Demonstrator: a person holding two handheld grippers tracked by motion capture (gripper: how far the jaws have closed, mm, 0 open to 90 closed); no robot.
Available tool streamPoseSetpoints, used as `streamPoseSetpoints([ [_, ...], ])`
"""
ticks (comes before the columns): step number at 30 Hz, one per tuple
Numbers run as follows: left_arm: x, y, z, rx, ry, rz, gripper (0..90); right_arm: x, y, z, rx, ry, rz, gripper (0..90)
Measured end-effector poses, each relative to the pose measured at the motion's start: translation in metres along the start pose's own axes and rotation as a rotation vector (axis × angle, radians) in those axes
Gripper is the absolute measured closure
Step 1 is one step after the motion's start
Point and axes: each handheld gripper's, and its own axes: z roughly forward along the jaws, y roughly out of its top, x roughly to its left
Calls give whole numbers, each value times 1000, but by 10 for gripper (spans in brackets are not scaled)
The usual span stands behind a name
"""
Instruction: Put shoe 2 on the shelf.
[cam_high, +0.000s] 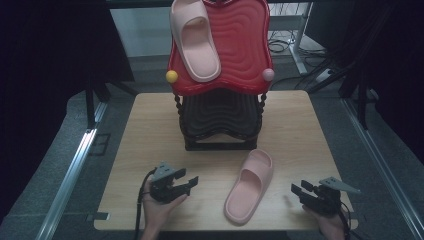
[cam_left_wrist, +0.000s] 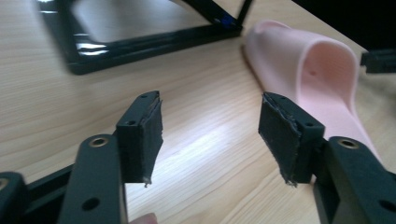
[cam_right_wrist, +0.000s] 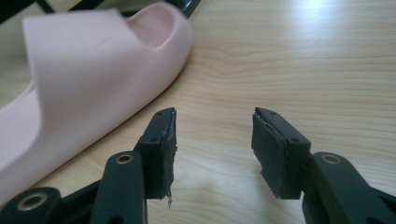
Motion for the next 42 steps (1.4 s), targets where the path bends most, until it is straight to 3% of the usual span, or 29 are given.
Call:
streamPoseSetpoints([
  [5,-29,18,30,17,-54,44,490,-14,0,-9,-37,-34,48,499],
  [9,-39,23,41,25,-60,59,521,-18,0,-11,-45,-39,76,499],
  [19,-60,27,72,59,-82,53,593,-15,1,-13,-59,-30,72,499],
  [25,-69,26,91,66,-105,21,608,-16,0,-12,-57,-31,79,499],
  [34,-78,28,116,66,-65,13,685,-15,0,-15,-67,-30,93,499],
  [42,-79,24,127,70,2,-12,784,-17,-1,-17,-76,-25,114,499],
])
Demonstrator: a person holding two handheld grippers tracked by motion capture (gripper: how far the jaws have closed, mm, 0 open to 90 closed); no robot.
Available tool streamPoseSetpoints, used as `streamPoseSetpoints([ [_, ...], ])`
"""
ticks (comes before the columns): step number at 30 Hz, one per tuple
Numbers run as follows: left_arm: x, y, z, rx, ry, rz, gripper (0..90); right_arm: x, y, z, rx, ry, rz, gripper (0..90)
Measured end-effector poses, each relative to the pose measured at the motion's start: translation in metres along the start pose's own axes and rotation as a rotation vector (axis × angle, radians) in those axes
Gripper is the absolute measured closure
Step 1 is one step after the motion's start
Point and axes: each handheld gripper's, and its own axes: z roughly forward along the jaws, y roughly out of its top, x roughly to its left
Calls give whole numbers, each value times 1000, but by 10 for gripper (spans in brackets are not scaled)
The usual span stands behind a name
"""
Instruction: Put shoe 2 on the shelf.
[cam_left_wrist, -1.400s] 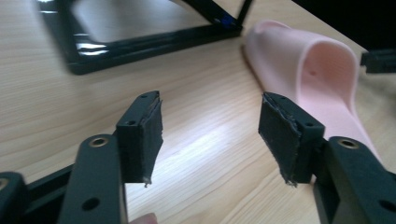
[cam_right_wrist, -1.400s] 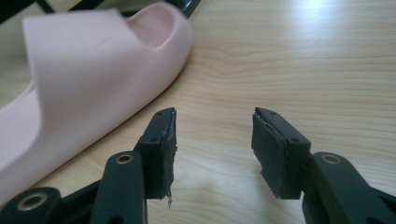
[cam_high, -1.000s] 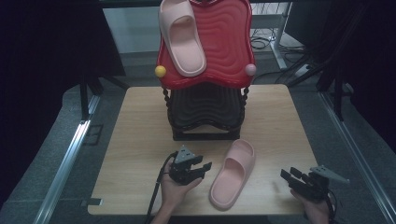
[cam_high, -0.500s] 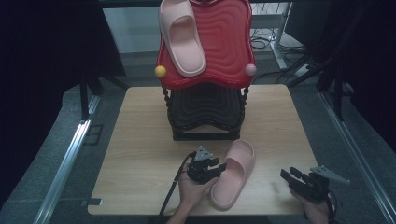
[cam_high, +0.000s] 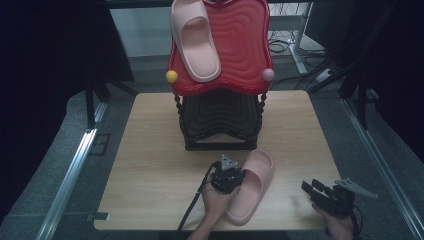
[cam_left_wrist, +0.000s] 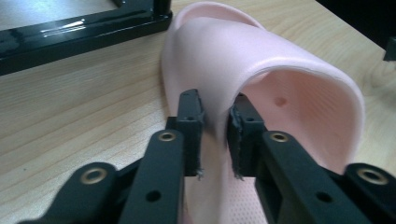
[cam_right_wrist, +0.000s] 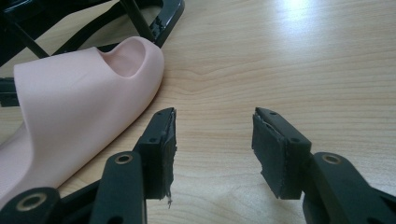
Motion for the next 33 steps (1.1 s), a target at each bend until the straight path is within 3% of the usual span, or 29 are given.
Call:
streamPoseSetpoints([
  [2,0,-1,0,-6,9,-11,800,0,0,0,-1,22,11,498],
  [11,1,-1,-4,-26,-1,-28,845,-1,0,-1,-9,15,18,499],
  [20,0,0,-19,-61,-15,2,849,-5,0,-3,-18,3,29,499],
  [33,7,3,-45,-129,10,24,849,-4,-1,-2,-17,5,36,499],
])
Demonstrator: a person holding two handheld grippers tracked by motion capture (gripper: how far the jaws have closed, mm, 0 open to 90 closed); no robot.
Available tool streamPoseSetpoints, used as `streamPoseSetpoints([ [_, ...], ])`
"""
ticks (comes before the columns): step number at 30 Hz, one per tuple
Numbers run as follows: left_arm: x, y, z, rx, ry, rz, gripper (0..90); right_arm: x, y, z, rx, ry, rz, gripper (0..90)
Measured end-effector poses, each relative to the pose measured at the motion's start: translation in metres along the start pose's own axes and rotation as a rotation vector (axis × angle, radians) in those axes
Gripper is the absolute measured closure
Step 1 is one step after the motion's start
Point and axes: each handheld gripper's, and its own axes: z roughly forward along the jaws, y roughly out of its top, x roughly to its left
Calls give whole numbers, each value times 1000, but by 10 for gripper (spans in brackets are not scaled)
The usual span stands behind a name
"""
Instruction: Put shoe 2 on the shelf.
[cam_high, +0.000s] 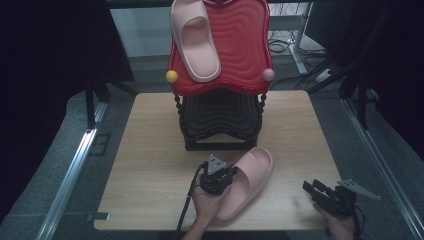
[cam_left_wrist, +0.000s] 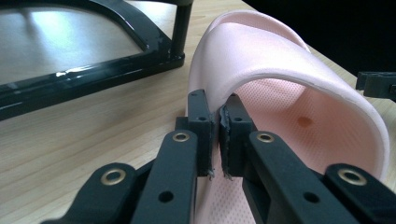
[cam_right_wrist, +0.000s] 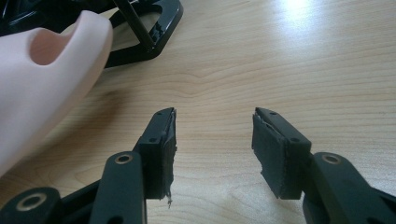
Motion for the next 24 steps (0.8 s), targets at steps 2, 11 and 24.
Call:
streamPoseSetpoints([
  [2,2,0,-3,-8,4,1,849,0,0,0,-2,-2,-2,499],
  [11,9,0,-15,-43,1,-21,848,0,0,0,-8,-8,1,499],
  [24,10,3,-31,-87,89,26,849,2,-1,1,-5,-5,-1,498],
])
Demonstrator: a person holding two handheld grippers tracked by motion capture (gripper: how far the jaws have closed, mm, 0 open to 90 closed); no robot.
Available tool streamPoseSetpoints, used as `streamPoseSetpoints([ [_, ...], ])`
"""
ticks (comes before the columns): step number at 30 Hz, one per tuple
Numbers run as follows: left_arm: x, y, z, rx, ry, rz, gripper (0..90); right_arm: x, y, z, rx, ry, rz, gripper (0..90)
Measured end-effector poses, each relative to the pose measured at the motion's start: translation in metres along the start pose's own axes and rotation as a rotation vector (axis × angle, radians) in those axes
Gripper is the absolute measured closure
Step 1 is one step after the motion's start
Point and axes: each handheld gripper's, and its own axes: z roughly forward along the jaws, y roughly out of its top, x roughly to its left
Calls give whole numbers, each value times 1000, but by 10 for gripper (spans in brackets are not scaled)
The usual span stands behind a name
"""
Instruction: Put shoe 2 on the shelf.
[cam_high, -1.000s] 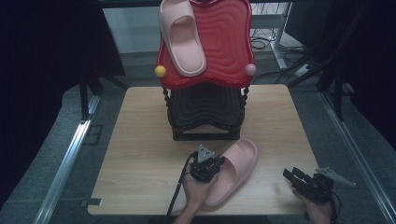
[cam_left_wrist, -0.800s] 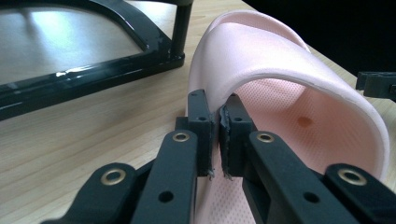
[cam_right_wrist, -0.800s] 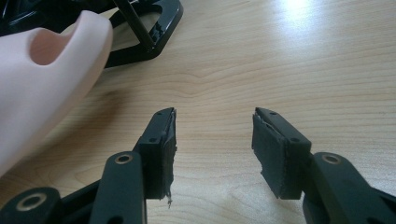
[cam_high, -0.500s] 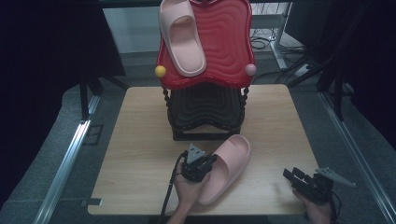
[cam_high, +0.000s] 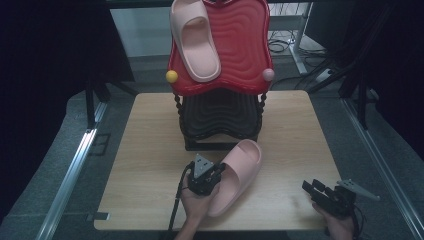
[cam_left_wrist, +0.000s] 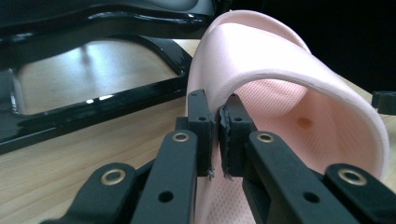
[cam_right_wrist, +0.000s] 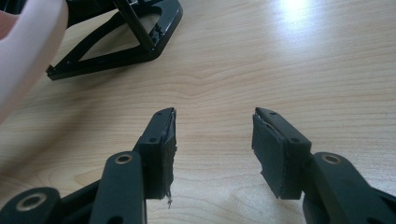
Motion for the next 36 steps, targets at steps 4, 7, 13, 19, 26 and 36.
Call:
streamPoseSetpoints([
  [4,-1,2,-3,-6,12,16,849,0,0,0,1,-1,5,496],
  [7,-2,4,-4,-10,10,19,848,-1,0,0,2,-2,6,496],
  [13,-2,6,-6,-16,-8,11,848,-1,-1,0,5,0,7,494],
  [19,3,11,-11,-37,-75,-55,847,0,-1,0,6,1,7,493],
  [26,4,25,-21,-96,-106,-101,847,2,0,-1,2,2,5,493],
  [36,4,49,-32,-148,-120,-104,847,1,1,-4,-11,-5,9,493],
])
